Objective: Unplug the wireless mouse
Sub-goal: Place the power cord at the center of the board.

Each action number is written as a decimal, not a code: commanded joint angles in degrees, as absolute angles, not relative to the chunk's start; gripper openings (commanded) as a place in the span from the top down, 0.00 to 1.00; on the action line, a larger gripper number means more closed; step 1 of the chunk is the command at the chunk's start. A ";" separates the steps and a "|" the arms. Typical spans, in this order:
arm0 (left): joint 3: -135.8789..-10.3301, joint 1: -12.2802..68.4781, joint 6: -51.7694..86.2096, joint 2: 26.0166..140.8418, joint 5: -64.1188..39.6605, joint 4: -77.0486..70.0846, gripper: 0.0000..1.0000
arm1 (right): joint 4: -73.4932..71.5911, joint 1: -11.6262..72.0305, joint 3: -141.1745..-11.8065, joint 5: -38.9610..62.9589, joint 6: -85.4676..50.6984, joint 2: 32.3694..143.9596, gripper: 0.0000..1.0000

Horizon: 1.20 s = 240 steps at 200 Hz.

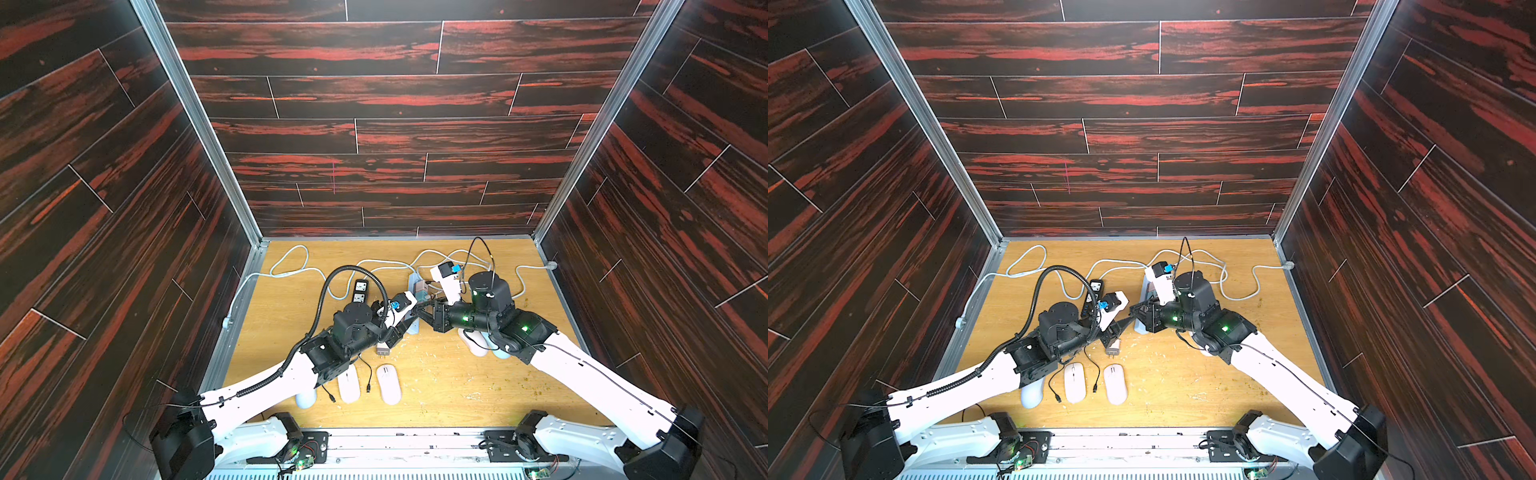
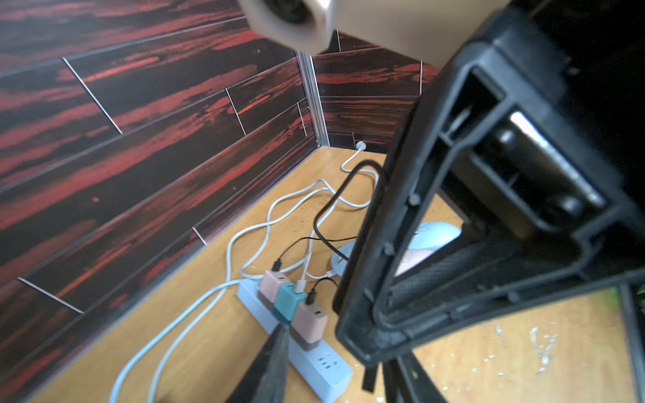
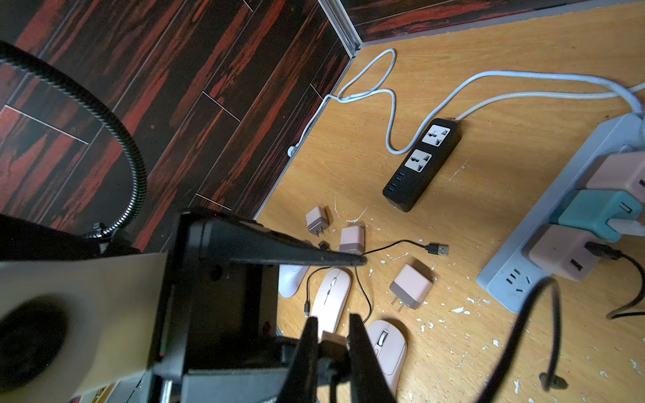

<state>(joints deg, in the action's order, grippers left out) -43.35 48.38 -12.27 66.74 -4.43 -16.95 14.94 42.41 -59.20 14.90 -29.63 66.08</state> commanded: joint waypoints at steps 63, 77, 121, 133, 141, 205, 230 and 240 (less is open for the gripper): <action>-44.04 48.26 -13.20 64.43 -2.65 -15.95 1.00 | 16.74 42.64 -60.39 11.98 -26.54 63.20 0.80; -45.69 47.44 -14.23 63.52 -4.35 -10.72 1.00 | 18.23 42.65 -60.93 10.12 -24.44 60.99 0.55; -52.67 41.41 -17.50 61.66 -16.13 7.00 1.00 | 23.30 42.50 -60.99 3.65 -12.60 54.41 0.42; -55.92 39.32 -18.82 62.40 -20.66 12.88 1.00 | 25.40 42.48 -61.44 4.45 -8.59 54.86 0.42; -58.54 37.61 -19.87 63.17 -25.08 17.05 1.00 | 26.55 42.47 -61.73 5.73 -5.91 55.53 0.44; -68.70 32.95 -25.32 64.86 -42.02 31.52 1.00 | 15.44 39.05 -56.57 18.87 6.91 54.12 0.45; -69.96 32.96 -24.80 64.65 -44.52 31.77 1.00 | 6.19 37.15 -53.85 26.13 3.95 54.35 0.47; -70.00 32.99 -24.79 64.38 -44.90 31.65 1.00 | 3.07 36.96 -52.90 27.58 2.88 55.02 0.48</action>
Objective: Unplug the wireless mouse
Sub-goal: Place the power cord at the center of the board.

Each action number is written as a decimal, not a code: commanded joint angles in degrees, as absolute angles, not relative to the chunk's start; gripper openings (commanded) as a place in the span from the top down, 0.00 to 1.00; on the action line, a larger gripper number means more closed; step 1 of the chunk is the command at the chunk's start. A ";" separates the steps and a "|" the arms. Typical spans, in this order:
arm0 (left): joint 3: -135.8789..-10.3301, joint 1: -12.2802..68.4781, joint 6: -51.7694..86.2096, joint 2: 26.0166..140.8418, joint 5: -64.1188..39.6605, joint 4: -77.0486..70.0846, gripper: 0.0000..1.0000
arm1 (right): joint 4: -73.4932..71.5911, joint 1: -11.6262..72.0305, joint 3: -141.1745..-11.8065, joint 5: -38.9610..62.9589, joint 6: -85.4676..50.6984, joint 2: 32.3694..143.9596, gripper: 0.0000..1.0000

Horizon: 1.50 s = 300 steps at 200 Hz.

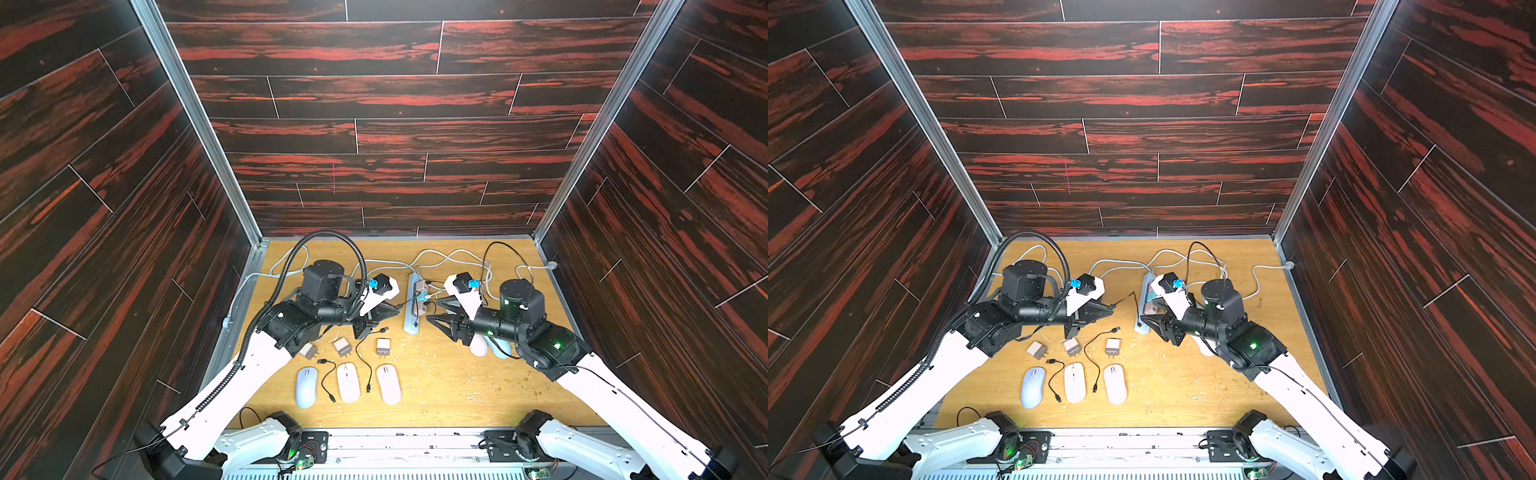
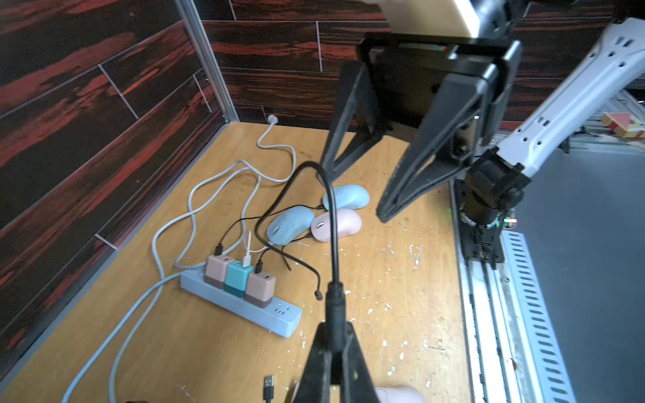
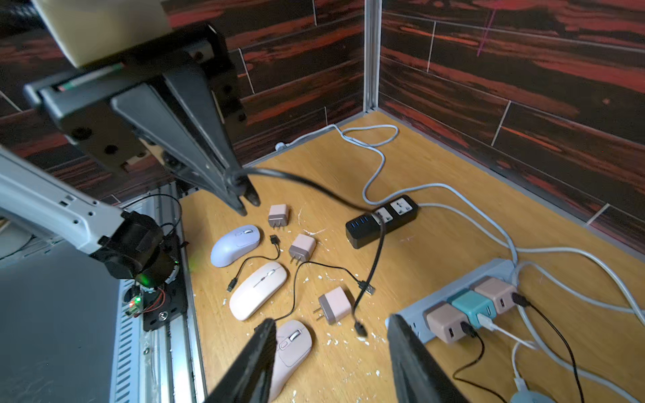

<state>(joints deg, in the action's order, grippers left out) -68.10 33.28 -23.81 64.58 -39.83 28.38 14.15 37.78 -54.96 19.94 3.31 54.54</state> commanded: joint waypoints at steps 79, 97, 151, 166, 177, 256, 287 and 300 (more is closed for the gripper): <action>-68.88 32.96 -24.09 63.92 -46.14 29.97 1.00 | -0.28 36.76 -54.22 32.60 1.93 61.67 0.70; -68.28 32.96 -23.34 63.72 -46.06 28.74 1.00 | 0.09 36.80 -54.40 33.26 1.54 62.22 0.81; -66.04 32.80 -20.45 63.03 -45.42 24.59 1.00 | -0.33 36.82 -50.29 31.95 -2.41 61.03 0.97; -65.65 32.80 -19.91 62.84 -45.70 23.69 1.00 | -1.19 36.79 -49.30 30.90 -3.76 60.41 0.92; -65.84 32.87 -19.80 62.93 -45.88 23.86 1.00 | -2.49 36.75 -48.35 29.96 -4.61 59.59 0.77; -66.68 32.79 -20.44 62.93 -46.33 25.30 1.00 | -9.12 36.77 -47.94 22.57 -3.95 59.52 0.33; -66.73 32.86 -20.22 62.91 -46.66 24.96 1.00 | -9.44 36.82 -49.73 23.66 -3.21 61.71 0.35; -66.93 32.85 -20.22 63.02 -46.91 25.03 1.00 | -9.50 36.81 -50.43 24.57 -3.16 62.86 0.42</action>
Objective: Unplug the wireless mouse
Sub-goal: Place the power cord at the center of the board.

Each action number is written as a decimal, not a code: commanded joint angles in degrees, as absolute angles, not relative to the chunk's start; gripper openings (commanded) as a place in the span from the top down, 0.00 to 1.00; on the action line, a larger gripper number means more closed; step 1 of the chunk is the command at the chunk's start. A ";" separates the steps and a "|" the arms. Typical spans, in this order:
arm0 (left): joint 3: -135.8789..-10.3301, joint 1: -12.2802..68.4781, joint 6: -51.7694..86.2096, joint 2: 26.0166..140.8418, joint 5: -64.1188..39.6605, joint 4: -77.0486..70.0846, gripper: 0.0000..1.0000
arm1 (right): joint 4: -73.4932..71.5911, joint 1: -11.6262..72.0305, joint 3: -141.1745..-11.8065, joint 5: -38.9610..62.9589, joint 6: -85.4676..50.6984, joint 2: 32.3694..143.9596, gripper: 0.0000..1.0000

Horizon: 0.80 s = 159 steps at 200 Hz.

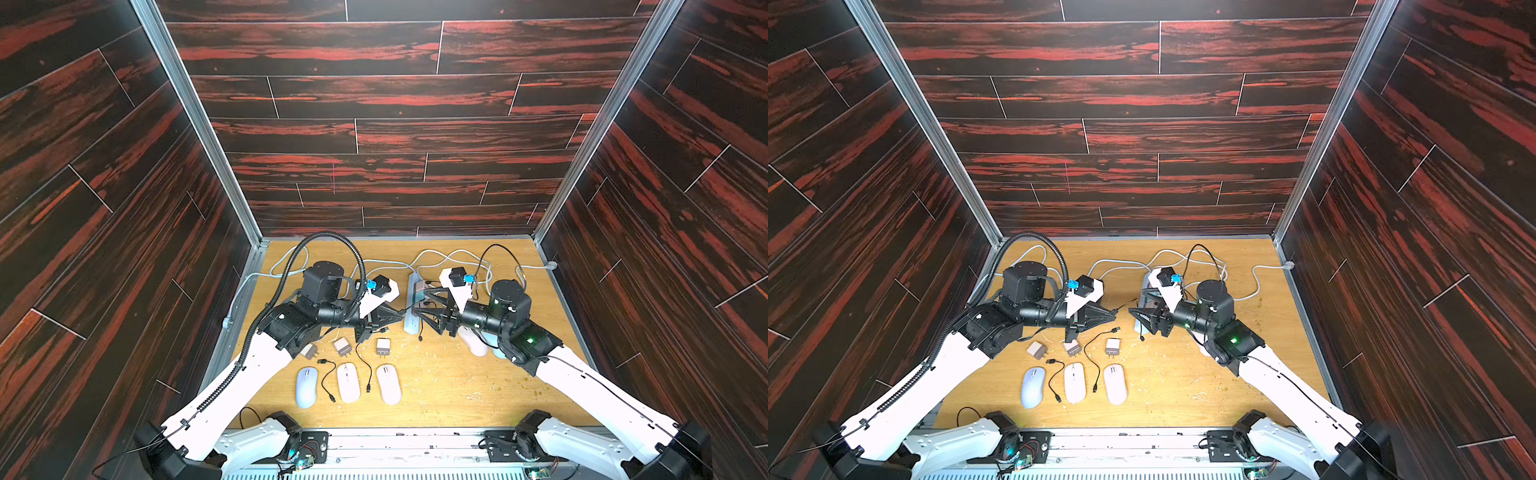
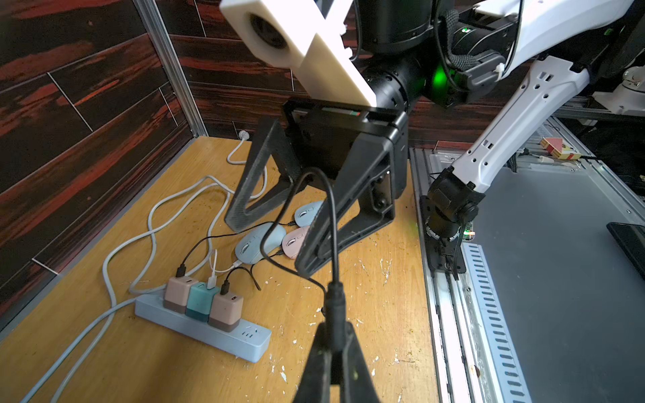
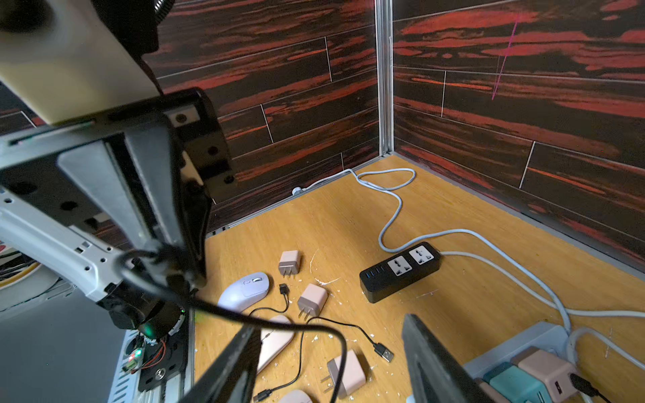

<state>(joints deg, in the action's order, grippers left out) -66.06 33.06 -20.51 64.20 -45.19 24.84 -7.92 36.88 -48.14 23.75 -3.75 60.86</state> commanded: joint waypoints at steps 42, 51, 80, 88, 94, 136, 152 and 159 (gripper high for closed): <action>-66.81 32.83 -20.39 62.93 -46.30 25.14 1.00 | -10.55 36.82 -50.70 25.48 -4.03 63.49 0.74; -66.58 32.80 -20.33 62.72 -45.83 24.84 1.00 | -10.33 36.81 -50.53 25.49 -4.17 63.31 0.80; -65.10 32.86 -18.93 61.82 -42.44 21.75 1.00 | -7.02 36.81 -50.73 23.65 -5.67 62.93 0.96; -64.03 32.87 -17.31 61.34 -39.90 19.20 1.00 | -5.49 36.76 -50.97 21.46 -6.75 63.02 1.00; -62.93 32.81 -15.51 60.85 -36.92 16.63 0.92 | -4.60 36.79 -50.91 18.79 -8.14 63.04 1.00; -55.45 32.75 -2.42 59.32 -10.03 -0.24 0.11 | -0.52 37.95 -48.92 10.65 -19.65 62.44 1.00; -54.59 32.31 1.79 60.08 -2.47 -2.22 0.00 | 2.83 40.04 -48.69 6.75 -23.09 62.15 1.00; -54.41 31.96 3.06 60.48 -0.29 -2.33 0.00 | 4.64 41.41 -48.62 4.11 -24.94 62.15 1.00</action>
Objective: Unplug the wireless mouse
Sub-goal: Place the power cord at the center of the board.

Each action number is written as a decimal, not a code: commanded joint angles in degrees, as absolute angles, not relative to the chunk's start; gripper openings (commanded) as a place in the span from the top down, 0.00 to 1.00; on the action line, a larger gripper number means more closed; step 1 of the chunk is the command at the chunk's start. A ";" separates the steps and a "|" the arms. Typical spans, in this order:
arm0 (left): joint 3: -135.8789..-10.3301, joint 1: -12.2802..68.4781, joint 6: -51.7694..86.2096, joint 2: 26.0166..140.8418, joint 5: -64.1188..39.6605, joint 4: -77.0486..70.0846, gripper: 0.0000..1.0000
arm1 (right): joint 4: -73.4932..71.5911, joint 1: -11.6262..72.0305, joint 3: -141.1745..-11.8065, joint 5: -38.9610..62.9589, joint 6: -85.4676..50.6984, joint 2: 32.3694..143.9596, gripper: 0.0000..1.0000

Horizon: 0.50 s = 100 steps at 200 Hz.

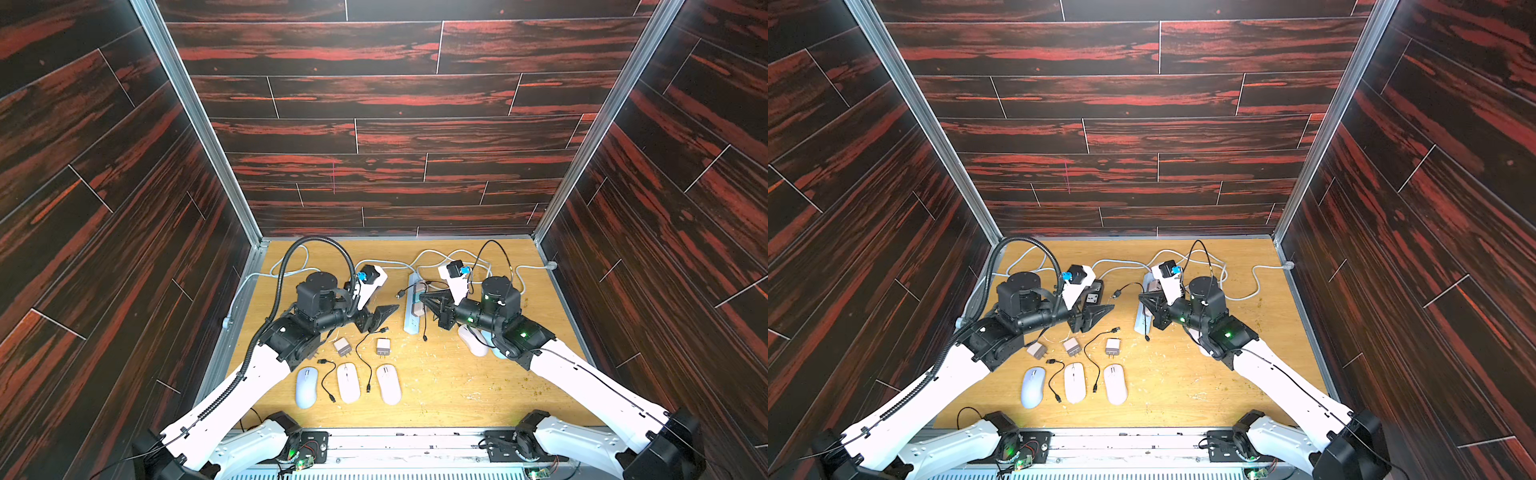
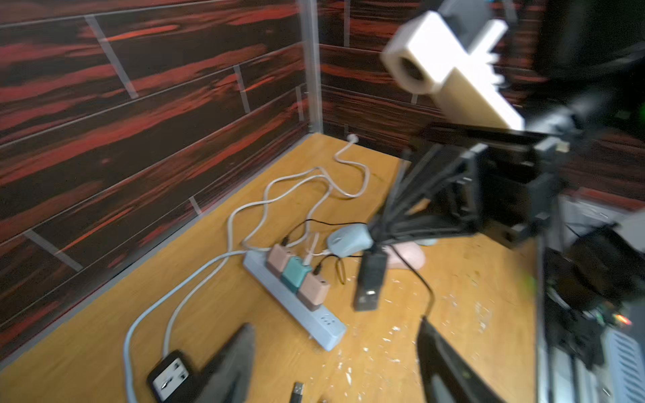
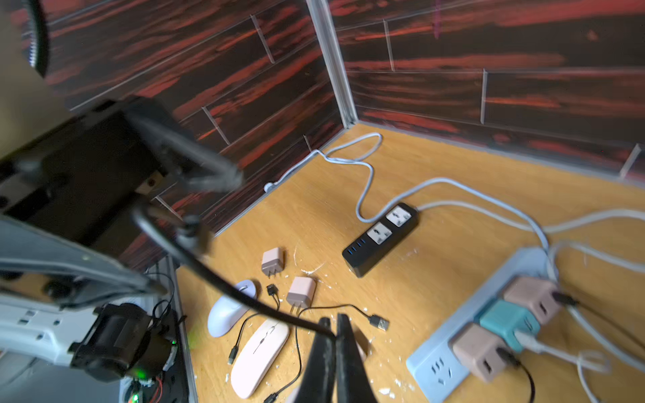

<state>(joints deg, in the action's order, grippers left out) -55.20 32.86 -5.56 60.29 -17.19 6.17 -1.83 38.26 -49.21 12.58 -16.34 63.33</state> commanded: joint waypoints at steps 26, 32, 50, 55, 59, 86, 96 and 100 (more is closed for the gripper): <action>-54.29 30.45 9.86 62.15 7.12 -2.09 0.00 | 9.32 45.93 -47.28 -0.74 -31.98 62.67 1.00; -54.30 30.01 11.69 62.50 8.43 -1.68 0.00 | 9.61 46.65 -46.64 -0.76 -33.90 62.74 1.00; -54.79 29.00 14.99 63.40 11.45 0.13 0.00 | 9.84 48.52 -44.31 -1.22 -39.07 62.83 1.00; -54.97 28.84 15.57 63.65 12.10 0.83 0.00 | 9.79 48.76 -43.86 -0.75 -40.31 63.11 1.00; -55.15 28.79 16.05 63.91 12.56 1.37 0.00 | 10.03 48.93 -43.63 -0.24 -41.21 63.38 1.00; -56.70 28.28 17.73 65.27 12.71 5.49 0.00 | 11.57 49.74 -42.49 3.50 -46.80 66.63 1.00; -56.84 28.15 17.99 65.55 12.41 6.20 0.00 | 11.31 49.81 -41.56 4.60 -48.64 68.15 1.00; -56.86 28.14 18.14 65.71 12.27 6.44 0.00 | 11.19 49.83 -41.14 4.85 -49.17 68.73 1.00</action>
